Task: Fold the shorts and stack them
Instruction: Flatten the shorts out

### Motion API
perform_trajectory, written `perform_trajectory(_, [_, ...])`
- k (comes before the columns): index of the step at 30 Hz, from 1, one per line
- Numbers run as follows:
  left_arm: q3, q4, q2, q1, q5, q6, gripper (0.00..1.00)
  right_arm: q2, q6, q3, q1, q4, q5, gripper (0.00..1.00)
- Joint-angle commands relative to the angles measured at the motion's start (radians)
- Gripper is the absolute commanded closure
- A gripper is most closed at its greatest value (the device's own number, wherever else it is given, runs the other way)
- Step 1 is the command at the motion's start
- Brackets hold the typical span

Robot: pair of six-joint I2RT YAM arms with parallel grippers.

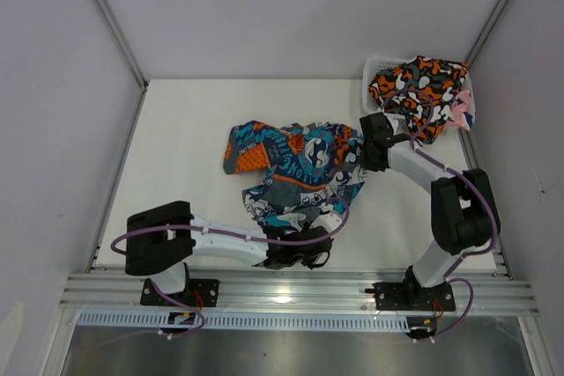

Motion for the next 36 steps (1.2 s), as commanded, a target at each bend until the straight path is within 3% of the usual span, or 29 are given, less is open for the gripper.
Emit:
perform_trajectory(1, [-0.026,-0.03,-0.107,-0.006,-0.014,-0.022,0.68,-0.142,0.066,0.084,0.106,-0.253,0.133,1.0])
perform_trajectory(2, [-0.034,-0.031,-0.125,-0.006,0.009,-0.02,0.74,-0.157,0.081,0.094,0.131,-0.298,0.156,1.0])
perform_trajectory(3, [-0.039,-0.034,-0.145,-0.006,0.022,-0.019,0.88,-0.178,0.093,0.104,0.172,-0.368,0.195,1.0])
perform_trajectory(5, [-0.063,-0.039,-0.209,-0.006,0.079,-0.011,1.0,-0.195,0.124,0.136,0.209,-0.421,0.237,1.0])
perform_trajectory(9, [-0.095,-0.099,-0.368,-0.006,0.092,-0.02,1.0,-0.189,0.149,0.237,0.27,-0.501,0.33,1.0])
perform_trajectory(14, [-0.077,-0.235,-0.552,0.009,0.036,-0.022,0.99,-0.038,0.11,0.412,0.281,-0.485,0.295,1.0])
perform_trajectory(15, [-0.074,-0.275,-0.588,0.012,0.023,-0.022,0.75,-0.001,0.098,0.491,0.28,-0.491,0.285,1.0])
perform_trajectory(18, [-0.088,-0.315,-0.622,0.012,-0.005,-0.029,0.34,0.16,0.074,0.652,0.28,-0.493,0.237,1.0])
perform_trajectory(21, [-0.111,-0.306,-0.617,0.014,-0.025,-0.037,0.15,0.335,0.054,0.801,0.284,-0.548,0.216,1.0])
perform_trajectory(24, [-0.089,-0.314,-0.558,0.014,-0.074,-0.045,0.09,0.456,0.023,0.968,0.284,-0.576,0.165,1.0])
perform_trajectory(27, [-0.036,-0.317,-0.463,0.023,-0.109,-0.065,0.03,0.484,-0.015,0.978,0.29,-0.556,0.093,0.97])
perform_trajectory(31, [0.022,-0.286,-0.31,0.035,-0.123,-0.075,0.01,0.405,-0.017,0.844,0.289,-0.441,0.038,0.96])
perform_trajectory(36, [0.102,-0.269,-0.239,0.058,-0.125,-0.083,0.01,0.332,0.0,0.771,0.286,-0.39,0.016,0.96])
